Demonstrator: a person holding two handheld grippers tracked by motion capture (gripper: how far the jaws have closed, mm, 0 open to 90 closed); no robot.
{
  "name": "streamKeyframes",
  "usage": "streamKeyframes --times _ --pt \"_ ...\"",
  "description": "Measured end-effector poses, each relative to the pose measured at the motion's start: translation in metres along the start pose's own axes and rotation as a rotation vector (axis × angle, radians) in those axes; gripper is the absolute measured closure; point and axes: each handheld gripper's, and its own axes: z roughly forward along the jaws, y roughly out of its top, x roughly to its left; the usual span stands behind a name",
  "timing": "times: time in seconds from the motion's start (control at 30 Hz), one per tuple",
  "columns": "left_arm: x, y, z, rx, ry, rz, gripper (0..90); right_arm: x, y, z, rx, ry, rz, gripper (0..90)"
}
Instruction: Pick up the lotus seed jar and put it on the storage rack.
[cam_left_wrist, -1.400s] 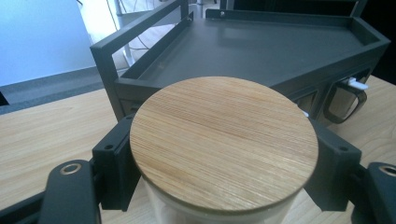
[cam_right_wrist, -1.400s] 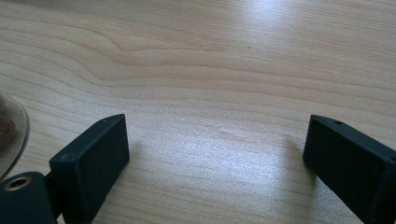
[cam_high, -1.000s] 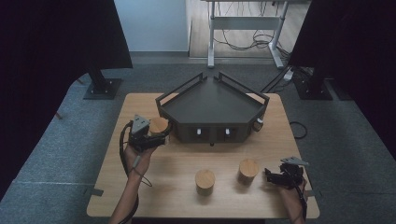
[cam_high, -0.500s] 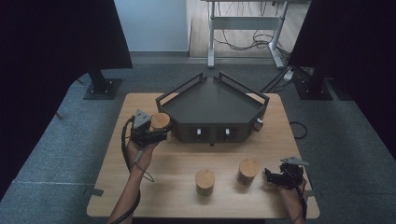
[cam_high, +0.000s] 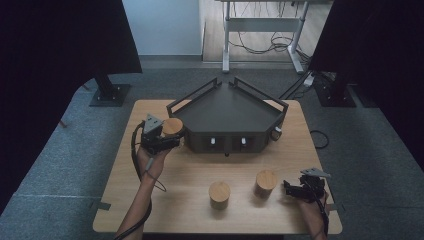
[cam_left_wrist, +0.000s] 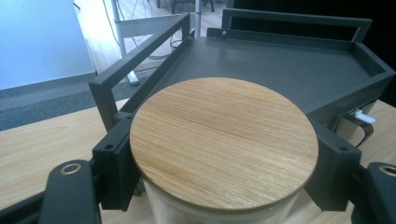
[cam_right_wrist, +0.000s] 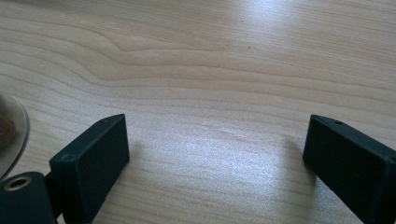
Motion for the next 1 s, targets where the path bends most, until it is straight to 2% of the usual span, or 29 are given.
streamKeyframes --times 1.0 --pt "-0.005 0.020 0.019 -0.013 0.000 0.020 25.0 0.000 0.000 0.000 0.000 0.003 -0.003 6.3"
